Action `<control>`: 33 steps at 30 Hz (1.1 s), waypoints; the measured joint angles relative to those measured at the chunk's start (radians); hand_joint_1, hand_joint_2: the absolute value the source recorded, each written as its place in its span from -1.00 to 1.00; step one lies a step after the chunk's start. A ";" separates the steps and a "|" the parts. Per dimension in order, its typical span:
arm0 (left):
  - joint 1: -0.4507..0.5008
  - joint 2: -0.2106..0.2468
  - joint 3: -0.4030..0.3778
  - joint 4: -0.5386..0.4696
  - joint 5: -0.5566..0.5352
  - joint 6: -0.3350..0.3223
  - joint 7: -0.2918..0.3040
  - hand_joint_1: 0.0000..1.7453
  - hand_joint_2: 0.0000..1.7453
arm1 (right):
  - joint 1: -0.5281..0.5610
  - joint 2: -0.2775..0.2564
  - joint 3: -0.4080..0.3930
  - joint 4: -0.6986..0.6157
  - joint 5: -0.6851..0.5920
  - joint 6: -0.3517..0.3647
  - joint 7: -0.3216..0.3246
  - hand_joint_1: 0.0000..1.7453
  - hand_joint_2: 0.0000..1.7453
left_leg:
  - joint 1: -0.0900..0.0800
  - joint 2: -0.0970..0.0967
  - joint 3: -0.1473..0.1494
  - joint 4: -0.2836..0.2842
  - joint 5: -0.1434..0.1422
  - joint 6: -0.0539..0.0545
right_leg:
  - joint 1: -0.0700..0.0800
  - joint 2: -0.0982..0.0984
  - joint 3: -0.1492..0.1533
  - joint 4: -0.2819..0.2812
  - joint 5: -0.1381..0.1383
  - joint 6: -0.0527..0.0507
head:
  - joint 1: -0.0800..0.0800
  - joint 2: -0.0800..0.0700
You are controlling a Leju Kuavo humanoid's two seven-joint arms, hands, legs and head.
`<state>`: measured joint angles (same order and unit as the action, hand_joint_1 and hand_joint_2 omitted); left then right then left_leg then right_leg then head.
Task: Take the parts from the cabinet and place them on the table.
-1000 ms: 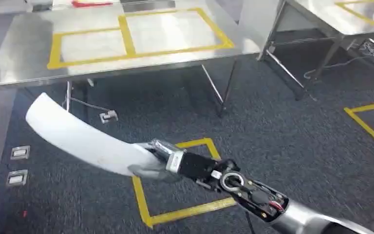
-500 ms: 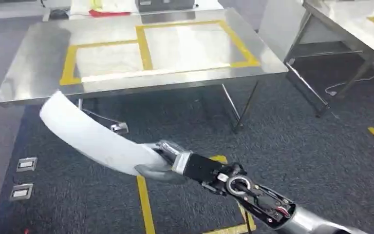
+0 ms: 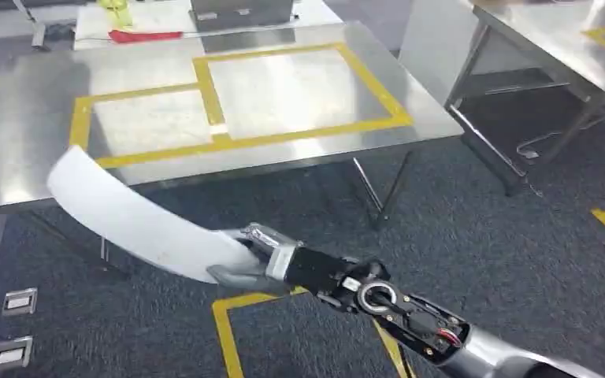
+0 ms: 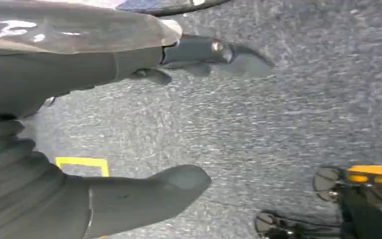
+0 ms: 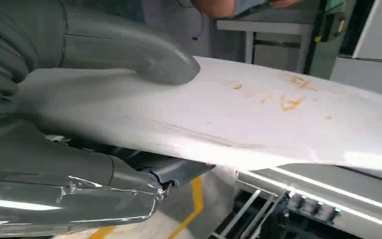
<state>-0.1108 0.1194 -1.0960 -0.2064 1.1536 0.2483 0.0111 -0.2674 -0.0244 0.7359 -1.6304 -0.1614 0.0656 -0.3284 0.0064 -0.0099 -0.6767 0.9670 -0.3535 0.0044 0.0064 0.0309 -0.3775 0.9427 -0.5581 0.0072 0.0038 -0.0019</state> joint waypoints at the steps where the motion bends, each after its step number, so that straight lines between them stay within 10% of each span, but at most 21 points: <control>1: -0.002 -0.002 0.000 0.000 0.000 0.000 0.001 -1.00 1.00 | -0.001 0.000 -0.001 -0.002 0.000 0.000 -0.003 0.98 1.00 | 0.001 0.004 0.012 0.001 -0.010 0.007 | 0.001 -0.001 0.000 0.005 0.004 0.003 | 0.002 0.000; 4: -0.006 -0.003 0.000 0.000 0.000 0.000 0.000 -1.00 1.00 | -0.001 -0.001 -0.001 -0.007 0.000 -0.001 -0.003 0.98 1.00 | 0.003 0.002 0.058 -0.001 -0.035 0.024 | -0.005 -0.019 -0.077 0.160 0.001 0.017 | 0.011 0.000; 7: -0.006 -0.003 0.000 0.000 -0.002 0.000 0.000 -1.00 1.00 | 0.007 -0.003 -0.002 -0.007 0.000 -0.001 -0.002 0.98 1.00 | 0.003 0.002 0.106 -0.002 -0.078 0.027 | -0.007 -0.022 -0.215 0.318 -0.124 0.028 | 0.021 0.000; 9: -0.005 -0.002 0.000 0.000 -0.006 0.000 0.000 -1.00 1.00 | 0.008 -0.004 -0.002 -0.007 0.000 -0.002 -0.002 0.98 1.00 | 0.003 -0.001 0.153 -0.002 -0.114 0.025 | -0.010 -0.022 -0.250 0.280 -0.168 0.029 | 0.031 0.000; 11: -0.004 -0.002 -0.001 0.000 -0.010 -0.002 -0.001 -1.00 1.00 | 0.009 -0.008 -0.005 -0.007 0.000 -0.006 -0.002 0.98 1.00 | 0.003 -0.003 0.206 -0.003 -0.151 0.021 | -0.009 -0.023 -0.254 0.160 -0.055 0.021 | 0.039 0.000; 12: 0.004 -0.003 -0.001 0.000 -0.012 -0.003 -0.001 -1.00 1.00 | 0.013 -0.012 -0.007 -0.007 0.000 -0.006 -0.002 0.98 1.00 | 0.003 -0.003 0.214 -0.010 -0.166 0.019 | -0.009 -0.025 -0.258 0.092 0.088 0.013 | 0.045 0.000; 13: -0.003 -0.003 -0.002 0.000 -0.014 -0.003 -0.001 -1.00 1.00 | 0.021 -0.016 -0.010 -0.007 0.000 -0.009 -0.004 0.98 1.00 | -0.001 -0.008 0.235 0.008 -0.182 0.013 | -0.003 -0.026 -0.274 0.055 0.171 0.008 | 0.039 0.000; 15: -0.008 -0.003 -0.002 0.000 -0.015 -0.007 -0.002 -1.00 1.00 | 0.025 -0.018 -0.011 -0.011 0.001 -0.010 -0.001 0.98 1.00 | 0.000 -0.011 0.260 -0.004 -0.202 0.000 | 0.002 -0.022 -0.248 0.064 0.143 -0.005 | 0.032 0.000; 17: -0.015 -0.002 -0.002 0.000 -0.015 -0.007 -0.003 -1.00 1.00 | 0.018 -0.018 -0.013 -0.025 0.000 -0.013 -0.003 0.98 1.00 | 0.001 -0.010 0.247 0.032 -0.183 -0.010 | -0.002 -0.017 -0.218 0.050 0.137 -0.016 | 0.039 0.000; 19: -0.018 -0.004 -0.002 0.000 -0.016 -0.008 -0.005 -1.00 1.00 | 0.018 -0.019 -0.014 -0.029 0.001 -0.013 -0.004 0.98 1.00 | 0.003 -0.001 0.155 0.178 -0.143 -0.016 | -0.005 -0.019 -0.185 0.028 0.125 -0.027 | 0.025 0.000; 21: -0.018 -0.004 -0.002 0.000 -0.016 -0.008 -0.009 -1.00 1.00 | 0.019 -0.019 -0.014 -0.030 0.001 -0.013 -0.004 0.98 1.00 | 0.004 0.000 0.042 0.298 -0.205 -0.025 | -0.005 -0.018 -0.154 0.017 0.102 -0.030 | 0.023 0.000; 24: -0.013 -0.002 -0.002 0.000 -0.018 -0.008 -0.011 -1.00 1.00 | 0.019 -0.019 -0.015 -0.030 0.001 -0.013 -0.003 0.98 1.00 | 0.003 0.001 -0.027 0.281 -0.281 -0.023 | -0.005 -0.012 -0.099 0.014 0.065 -0.029 | 0.016 0.000; 26: -0.011 0.002 -0.002 0.000 -0.024 -0.007 -0.016 -1.00 1.00 | 0.019 -0.019 -0.015 -0.030 0.001 -0.015 -0.003 0.98 1.00 | 0.000 0.001 -0.022 0.144 -0.178 -0.013 | -0.004 -0.009 -0.058 0.014 0.034 -0.026 | 0.009 0.000; 28: 0.000 0.010 -0.002 0.001 -0.021 -0.006 -0.016 -1.00 1.00 | 0.022 -0.021 -0.015 -0.028 0.000 -0.016 -0.004 0.98 1.00 | -0.012 0.000 -0.037 0.009 0.032 0.004 | 0.000 -0.006 -0.040 0.023 0.006 -0.019 | -0.002 0.000; 33: -0.010 0.005 -0.002 0.000 -0.019 -0.001 -0.019 -1.00 1.00 | 0.020 -0.021 -0.016 -0.030 0.000 -0.017 -0.009 0.98 1.00 | -0.006 -0.002 -0.014 0.002 0.014 0.020 | -0.003 -0.008 -0.032 0.005 -0.037 0.009 | 0.004 0.000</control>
<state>-0.1212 0.1244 -1.0983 -0.2064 1.1345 0.2472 -0.0084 -0.2477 -0.0454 0.7198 -1.6602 -0.1617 0.0488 -0.3372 0.0001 -0.0115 -0.6903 0.9695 -0.3392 0.0241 0.0032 0.0232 -0.4092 0.9473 -0.5954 0.0164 0.0076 -0.0019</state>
